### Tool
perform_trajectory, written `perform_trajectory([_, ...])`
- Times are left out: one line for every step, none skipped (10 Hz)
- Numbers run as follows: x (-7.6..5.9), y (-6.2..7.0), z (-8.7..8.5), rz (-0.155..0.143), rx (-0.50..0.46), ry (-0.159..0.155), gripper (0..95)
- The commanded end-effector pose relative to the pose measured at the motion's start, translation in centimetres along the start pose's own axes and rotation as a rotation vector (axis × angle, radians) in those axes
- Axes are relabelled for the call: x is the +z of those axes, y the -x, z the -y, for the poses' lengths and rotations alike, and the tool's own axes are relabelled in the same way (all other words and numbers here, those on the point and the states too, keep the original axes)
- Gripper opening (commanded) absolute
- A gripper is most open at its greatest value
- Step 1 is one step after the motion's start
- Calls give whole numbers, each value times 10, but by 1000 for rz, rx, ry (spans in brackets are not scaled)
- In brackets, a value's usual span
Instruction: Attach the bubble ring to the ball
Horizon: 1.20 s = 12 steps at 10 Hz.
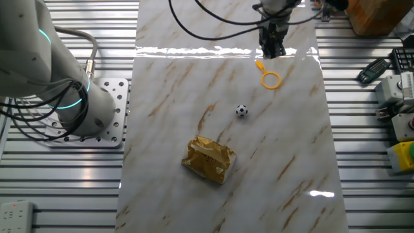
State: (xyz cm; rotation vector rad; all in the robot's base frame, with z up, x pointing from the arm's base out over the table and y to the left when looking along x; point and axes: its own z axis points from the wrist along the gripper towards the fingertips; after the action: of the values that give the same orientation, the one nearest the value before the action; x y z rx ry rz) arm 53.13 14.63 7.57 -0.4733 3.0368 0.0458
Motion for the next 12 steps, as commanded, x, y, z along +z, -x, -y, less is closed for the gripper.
perform_trajectory([18,0,-1,-2,-53,-5,0])
perform_trajectory([21,0,-1,-11,-60,-6,0])
perform_trajectory([25,0,-1,-26,-60,-12,0])
perform_trajectory([26,0,-1,-37,-62,-18,0])
perform_trajectory([27,0,-1,-49,-66,-28,0])
perform_trajectory([30,0,-1,-55,-67,-30,0])
perform_trajectory([33,0,-1,-57,-65,-32,0])
perform_trajectory([35,0,-1,-60,-65,-34,0])
perform_trajectory([37,0,-1,-61,-63,-34,0])
perform_trajectory([38,0,-1,-60,-63,-34,0])
perform_trajectory([38,0,-1,-59,-60,-34,0])
perform_trajectory([39,0,-1,-58,-59,-35,0])
